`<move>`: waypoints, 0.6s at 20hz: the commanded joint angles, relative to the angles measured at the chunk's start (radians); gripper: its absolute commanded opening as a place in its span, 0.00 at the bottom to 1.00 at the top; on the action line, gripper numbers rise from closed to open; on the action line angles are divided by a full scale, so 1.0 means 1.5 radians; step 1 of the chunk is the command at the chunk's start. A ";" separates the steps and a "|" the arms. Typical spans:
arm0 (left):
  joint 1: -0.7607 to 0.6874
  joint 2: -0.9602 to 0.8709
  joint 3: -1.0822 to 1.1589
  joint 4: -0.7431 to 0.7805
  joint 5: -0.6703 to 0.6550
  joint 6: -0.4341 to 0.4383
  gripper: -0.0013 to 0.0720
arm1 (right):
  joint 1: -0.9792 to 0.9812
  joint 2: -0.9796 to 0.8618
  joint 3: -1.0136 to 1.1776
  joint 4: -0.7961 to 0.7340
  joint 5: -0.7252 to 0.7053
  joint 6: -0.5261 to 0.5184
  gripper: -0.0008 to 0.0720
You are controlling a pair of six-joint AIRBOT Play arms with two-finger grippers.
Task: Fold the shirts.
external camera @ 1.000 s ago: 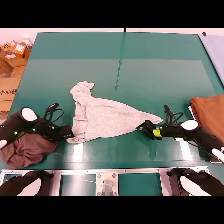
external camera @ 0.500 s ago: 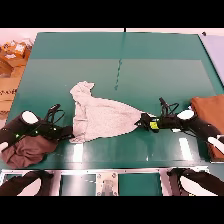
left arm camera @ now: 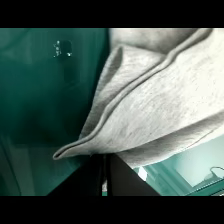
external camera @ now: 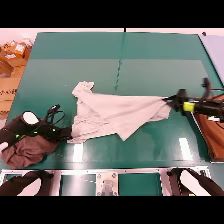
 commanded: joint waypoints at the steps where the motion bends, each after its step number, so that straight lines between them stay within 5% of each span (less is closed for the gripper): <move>1: 0.001 0.001 0.004 0.008 -0.001 -0.003 0.04 | -0.144 0.009 -0.008 -0.006 0.011 -0.009 0.02; 7: 0.001 0.056 0.248 0.005 -0.080 0.013 0.04 | -0.153 0.011 -0.001 0.148 0.081 -0.095 0.03; 12: 0.001 0.063 0.364 0.008 -0.145 0.015 0.04 | -0.152 0.009 -0.038 0.113 0.090 -0.115 0.04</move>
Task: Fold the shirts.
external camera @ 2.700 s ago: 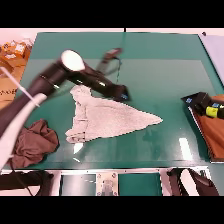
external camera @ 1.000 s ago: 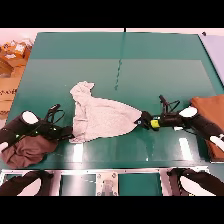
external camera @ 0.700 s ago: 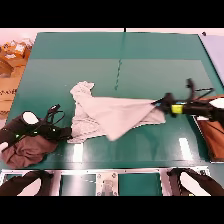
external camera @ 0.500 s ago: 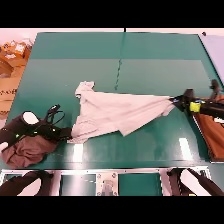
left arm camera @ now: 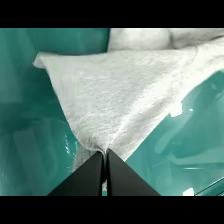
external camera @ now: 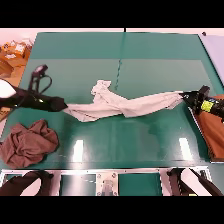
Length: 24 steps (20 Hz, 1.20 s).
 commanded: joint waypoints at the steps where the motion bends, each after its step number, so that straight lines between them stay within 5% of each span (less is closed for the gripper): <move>1: 0.000 0.006 0.024 0.001 -0.032 0.003 0.04 | -0.003 -0.001 -0.042 -0.027 0.017 -0.024 0.04; 6: -0.038 0.000 -0.166 -0.020 0.086 0.024 0.04 | 0.001 -0.001 -0.121 -0.038 -0.059 -0.091 0.07; 7: -0.056 -0.005 -0.198 -0.033 0.123 0.033 0.04 | 0.002 -0.001 -0.119 -0.033 -0.062 -0.091 0.24; 8: -0.072 -0.009 -0.226 -0.050 0.158 0.037 0.04 | 0.001 -0.001 -0.110 -0.033 -0.059 -0.091 0.57; 9: -0.082 -0.011 -0.244 -0.055 0.182 0.037 0.04 | -0.002 -0.001 -0.091 -0.035 -0.046 -0.092 0.80; 13: -0.086 -0.012 -0.254 -0.054 0.173 0.037 0.05 | -0.019 0.004 0.041 -0.065 0.105 -0.052 0.76; 15: -0.086 -0.013 -0.254 -0.052 0.178 0.043 0.05 | 0.030 0.025 0.047 -0.075 0.107 -0.048 0.53; 20: -0.086 -0.013 -0.254 -0.051 0.184 0.050 0.05 | 0.396 0.012 0.050 -0.236 -0.100 -0.015 0.53; 22: -0.086 -0.014 -0.254 -0.051 0.185 0.050 0.05 | 0.539 -0.033 0.074 -0.278 -0.199 -0.010 0.63; 24: -0.086 -0.013 -0.254 -0.051 0.182 0.049 0.05 | 0.629 -0.119 0.134 -0.309 -0.256 0.027 0.63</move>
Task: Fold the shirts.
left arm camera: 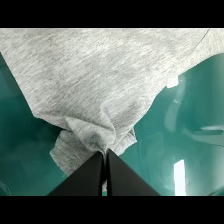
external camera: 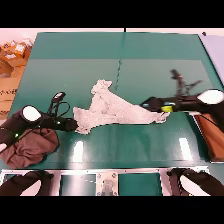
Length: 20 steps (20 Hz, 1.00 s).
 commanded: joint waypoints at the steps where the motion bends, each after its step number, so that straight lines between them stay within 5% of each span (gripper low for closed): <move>1: -0.001 -0.001 0.000 0.001 0.001 0.002 0.05 | 0.174 -0.131 0.097 -0.092 -0.120 0.045 0.63; 6: -0.001 0.000 0.000 0.005 -0.024 0.002 0.05 | 0.191 -0.337 0.257 -0.251 0.050 0.113 0.63; 14: -0.001 -0.001 0.000 0.005 -0.004 0.007 0.05 | 0.239 -0.345 0.252 -0.306 0.068 0.086 0.68; 15: -0.001 0.000 0.000 0.005 -0.005 0.007 0.05 | 0.254 -0.345 0.252 -0.336 0.061 0.097 0.64; 20: -0.001 -0.001 0.000 0.005 -0.008 0.008 0.05 | 0.266 -0.345 0.252 -0.397 0.059 0.136 0.11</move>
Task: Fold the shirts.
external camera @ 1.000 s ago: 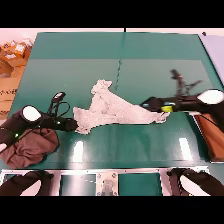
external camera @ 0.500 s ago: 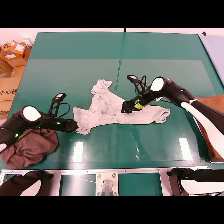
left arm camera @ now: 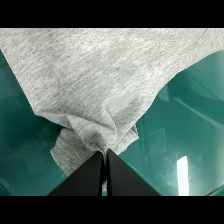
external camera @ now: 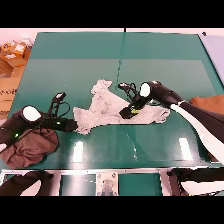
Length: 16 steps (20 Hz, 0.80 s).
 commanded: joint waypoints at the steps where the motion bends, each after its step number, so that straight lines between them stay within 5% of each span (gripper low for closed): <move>1: 0.000 -0.001 -0.001 0.001 -0.004 0.003 0.05 | 0.009 -0.001 0.001 -0.036 -0.001 0.022 0.03; 8: 0.000 0.000 -0.001 0.030 -0.020 0.001 0.05 | -0.034 0.089 0.115 -0.098 0.090 0.066 0.02; 16: 0.000 0.000 -0.001 0.070 -0.044 -0.024 0.05 | -0.301 0.236 0.308 -0.138 0.097 0.114 0.02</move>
